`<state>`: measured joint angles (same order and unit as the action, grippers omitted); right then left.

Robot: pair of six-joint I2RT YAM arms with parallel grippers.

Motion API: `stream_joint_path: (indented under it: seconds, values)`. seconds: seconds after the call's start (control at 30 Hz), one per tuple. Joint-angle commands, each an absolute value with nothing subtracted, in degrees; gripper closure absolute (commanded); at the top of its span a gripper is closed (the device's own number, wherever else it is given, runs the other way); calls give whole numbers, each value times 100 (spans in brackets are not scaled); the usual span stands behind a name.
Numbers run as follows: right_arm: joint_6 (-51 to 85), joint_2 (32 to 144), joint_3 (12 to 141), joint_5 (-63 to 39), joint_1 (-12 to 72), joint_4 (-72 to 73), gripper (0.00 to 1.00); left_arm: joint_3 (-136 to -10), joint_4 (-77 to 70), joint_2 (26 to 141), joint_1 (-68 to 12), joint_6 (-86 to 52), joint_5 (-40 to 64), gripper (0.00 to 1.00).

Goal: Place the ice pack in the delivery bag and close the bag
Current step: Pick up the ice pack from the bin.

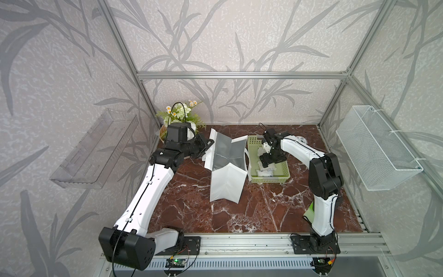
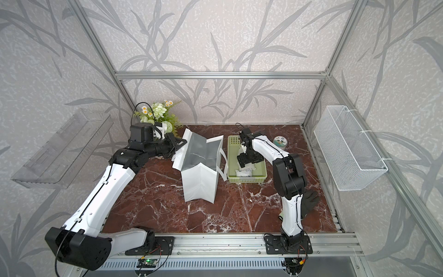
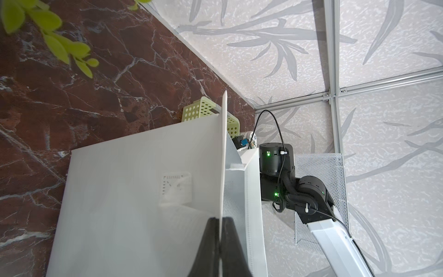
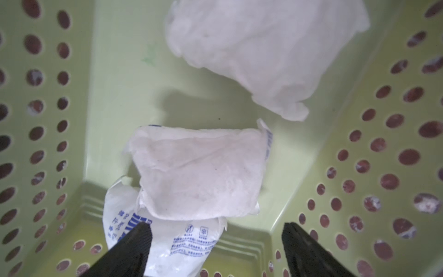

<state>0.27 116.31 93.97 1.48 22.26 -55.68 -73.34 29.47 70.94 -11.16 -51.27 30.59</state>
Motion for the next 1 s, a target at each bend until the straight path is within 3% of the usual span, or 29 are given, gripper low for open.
stream_joint_path:
  seconds: [0.0, 0.27, 0.67, 0.97]
  values:
    - [-1245, 11451, 9343, 180, 2228, -5760, 10, -7312, 2941, 7066, -1125, -5105, 2896, 100]
    - [-3513, 11598, 9347, -226, 2226, -5623, 8, -7295, 3005, 7148, -1125, -5062, 2884, 100]
    - [-4199, 12408, 9808, -487, 2228, -5564, 7, -7225, 3067, 7093, -1126, -5055, 2757, 100]
    - [-3914, 12279, 9299, -783, 1990, -5424, 22, -7198, 3153, 6977, -1130, -5067, 2616, 100]
